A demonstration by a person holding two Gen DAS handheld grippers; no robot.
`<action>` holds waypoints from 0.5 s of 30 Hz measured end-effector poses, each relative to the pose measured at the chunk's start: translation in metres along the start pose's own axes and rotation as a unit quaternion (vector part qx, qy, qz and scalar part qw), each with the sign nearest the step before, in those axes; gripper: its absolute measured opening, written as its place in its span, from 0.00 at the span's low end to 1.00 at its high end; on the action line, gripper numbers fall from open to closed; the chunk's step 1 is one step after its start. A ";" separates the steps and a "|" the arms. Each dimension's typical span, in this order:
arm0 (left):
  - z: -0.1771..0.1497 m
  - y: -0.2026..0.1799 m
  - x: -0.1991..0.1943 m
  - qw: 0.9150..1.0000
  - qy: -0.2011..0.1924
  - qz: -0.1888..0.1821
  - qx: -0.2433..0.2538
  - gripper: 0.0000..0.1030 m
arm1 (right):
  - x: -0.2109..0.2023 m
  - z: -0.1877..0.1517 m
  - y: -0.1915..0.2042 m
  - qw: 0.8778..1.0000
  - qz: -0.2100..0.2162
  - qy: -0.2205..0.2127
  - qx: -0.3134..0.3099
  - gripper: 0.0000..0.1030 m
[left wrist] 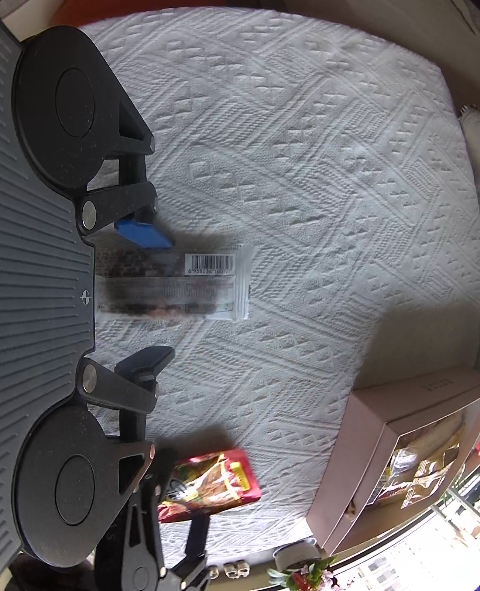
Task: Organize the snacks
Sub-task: 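Grasp the red spicy snack bag with the right tool while the left lifts the bar packet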
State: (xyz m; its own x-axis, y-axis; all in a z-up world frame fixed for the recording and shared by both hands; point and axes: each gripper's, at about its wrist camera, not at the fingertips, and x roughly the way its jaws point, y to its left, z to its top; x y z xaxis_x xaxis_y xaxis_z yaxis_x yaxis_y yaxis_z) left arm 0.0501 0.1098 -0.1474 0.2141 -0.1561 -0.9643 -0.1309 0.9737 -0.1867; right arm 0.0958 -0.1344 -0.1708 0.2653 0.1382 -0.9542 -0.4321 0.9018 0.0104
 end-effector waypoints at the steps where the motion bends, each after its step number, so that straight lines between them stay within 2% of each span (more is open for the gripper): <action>1: 0.000 -0.002 0.001 1.000 0.001 0.002 0.002 0.69 | -0.001 -0.006 -0.004 1.000 -0.002 0.004 0.010 0.91; 4: 0.001 -0.011 0.004 1.000 0.006 0.018 0.014 0.71 | -0.001 -0.020 -0.016 0.999 -0.004 0.005 0.046 0.94; 8: 0.002 -0.024 0.008 0.998 0.015 0.049 0.040 0.72 | 0.003 -0.019 -0.013 0.999 -0.008 0.004 0.044 1.00; 12: 0.000 -0.037 0.015 0.995 0.022 0.071 0.068 0.80 | 0.007 -0.020 -0.013 0.999 -0.010 -0.009 0.050 1.00; 15: -0.001 -0.044 0.018 0.993 0.023 0.088 0.074 0.82 | 0.003 -0.029 -0.014 0.998 -0.011 -0.028 0.046 1.00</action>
State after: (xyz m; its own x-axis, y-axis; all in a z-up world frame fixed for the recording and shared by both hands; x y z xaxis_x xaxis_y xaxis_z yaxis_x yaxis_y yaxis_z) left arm 0.0590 0.0638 -0.1567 0.1559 0.0139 -0.9877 -0.0169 0.9998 0.0114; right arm 0.0777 -0.1586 -0.1828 0.3237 0.1383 -0.9360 -0.3456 0.9382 0.0191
